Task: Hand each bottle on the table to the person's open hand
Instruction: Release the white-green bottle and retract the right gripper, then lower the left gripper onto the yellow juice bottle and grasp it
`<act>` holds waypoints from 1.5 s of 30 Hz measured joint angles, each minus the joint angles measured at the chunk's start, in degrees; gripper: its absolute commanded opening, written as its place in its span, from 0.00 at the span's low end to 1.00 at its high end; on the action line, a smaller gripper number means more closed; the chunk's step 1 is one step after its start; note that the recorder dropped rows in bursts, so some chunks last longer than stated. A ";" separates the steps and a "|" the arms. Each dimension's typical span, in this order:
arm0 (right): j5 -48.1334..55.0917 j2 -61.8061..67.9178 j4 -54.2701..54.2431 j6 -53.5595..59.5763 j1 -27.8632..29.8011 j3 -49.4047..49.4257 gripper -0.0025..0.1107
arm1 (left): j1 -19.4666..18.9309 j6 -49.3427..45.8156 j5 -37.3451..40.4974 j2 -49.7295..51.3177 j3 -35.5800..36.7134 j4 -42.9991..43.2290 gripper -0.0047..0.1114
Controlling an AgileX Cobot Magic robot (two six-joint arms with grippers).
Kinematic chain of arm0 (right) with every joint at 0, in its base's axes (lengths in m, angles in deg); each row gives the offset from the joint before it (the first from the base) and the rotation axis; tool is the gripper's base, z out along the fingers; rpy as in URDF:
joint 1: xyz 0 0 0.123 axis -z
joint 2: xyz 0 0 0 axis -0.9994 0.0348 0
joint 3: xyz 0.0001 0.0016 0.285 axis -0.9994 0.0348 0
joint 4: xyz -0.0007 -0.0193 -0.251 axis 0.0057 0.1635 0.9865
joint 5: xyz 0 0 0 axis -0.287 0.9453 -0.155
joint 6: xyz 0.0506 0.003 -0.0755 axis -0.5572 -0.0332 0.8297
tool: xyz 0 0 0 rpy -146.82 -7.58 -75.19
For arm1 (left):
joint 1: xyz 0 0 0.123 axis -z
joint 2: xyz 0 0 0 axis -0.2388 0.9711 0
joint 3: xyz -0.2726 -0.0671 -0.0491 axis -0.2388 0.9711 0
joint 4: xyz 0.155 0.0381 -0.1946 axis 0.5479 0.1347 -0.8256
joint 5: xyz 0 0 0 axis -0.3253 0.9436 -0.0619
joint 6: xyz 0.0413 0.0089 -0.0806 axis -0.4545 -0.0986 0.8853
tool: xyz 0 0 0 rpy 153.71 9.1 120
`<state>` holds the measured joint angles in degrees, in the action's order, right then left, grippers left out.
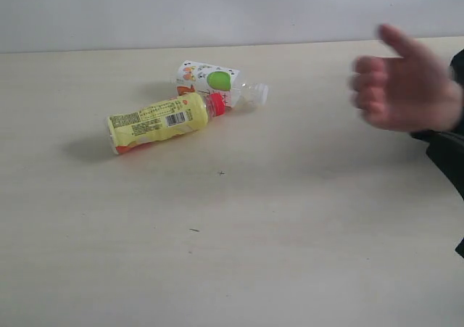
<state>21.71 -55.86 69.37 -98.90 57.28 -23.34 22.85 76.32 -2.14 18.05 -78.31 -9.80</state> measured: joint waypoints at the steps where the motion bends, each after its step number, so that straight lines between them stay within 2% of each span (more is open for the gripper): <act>1: 0.00 0.00 0.00 0.00 0.00 0.00 0.02 | 0.00 0.00 0.00 0.00 0.00 0.00 0.04; 5: 0.00 0.00 0.00 0.00 0.00 0.00 0.02 | 0.00 0.21 -0.71 0.00 0.00 -1.95 0.04; 9: 0.00 0.00 0.00 0.00 0.00 0.00 0.02 | 0.00 0.44 -6.68 0.00 0.00 -6.82 0.04; 13: 0.00 0.00 0.00 0.00 0.00 0.00 0.02 | 0.00 4.18 -16.11 0.00 0.00 -10.97 0.04; 18: 0.00 0.00 0.00 0.00 0.00 0.00 0.02 | 0.00 11.39 -33.43 -0.13 -1.29 -12.06 0.04; 22: 0.00 0.00 0.00 0.00 0.00 0.00 0.02 | 0.00 12.64 -39.41 2.56 -9.19 -12.00 0.04; 24: 0.00 0.00 0.00 0.00 0.00 0.00 0.02 | 0.00 12.78 -40.65 7.33 -14.35 -9.69 0.04; 26: 0.00 0.00 0.00 0.00 0.00 0.00 0.02 | 0.00 12.78 -41.16 14.06 -19.58 -6.24 0.04; 28: 0.00 0.00 0.00 0.00 0.00 0.00 0.02 | 0.00 12.78 -40.32 26.47 -26.52 -1.81 0.04; 30: 0.00 0.00 0.00 0.00 0.00 0.00 0.02 | 0.00 12.68 -36.61 39.60 -33.64 2.11 0.04; 32: 0.00 0.00 0.00 0.00 0.00 0.00 0.02 | 0.00 12.68 -28.08 53.00 -41.16 9.19 0.04; 33: 0.00 0.00 0.00 0.00 0.00 0.00 0.02 | 0.56 12.68 -19.89 62.41 -46.82 14.66 0.04; 34: 0.00 0.00 0.00 0.00 0.00 0.00 0.02 | 1.10 12.68 -14.53 66.83 -50.10 17.35 0.04; 36: 0.03 0.00 0.00 0.09 0.00 0.00 0.02 | 3.86 10.10 5.86 79.78 -62.10 22.90 0.04; 39: 0.03 0.00 0.00 0.09 0.00 0.00 0.02 | 8.51 -0.21 25.49 91.96 -74.10 23.78 0.04; 40: 0.03 0.00 0.00 0.09 0.00 0.00 0.02 | 11.09 -5.87 32.83 96.32 -78.66 23.52 0.04; 42: 0.03 0.00 0.00 0.09 0.00 0.00 0.02 | 14.86 -14.08 43.35 102.13 -85.04 22.39 0.04; 44: 0.03 0.00 0.00 0.09 0.00 0.00 0.02 | 17.98 -19.65 51.18 107.53 -90.32 21.90 0.04; 45: 0.03 0.00 0.00 0.09 0.00 0.00 0.02 | 18.76 -20.76 52.57 108.80 -91.82 21.90 0.04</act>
<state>21.74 -55.86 69.37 -98.81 57.28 -23.34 41.61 55.57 50.43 126.85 -170.13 12.10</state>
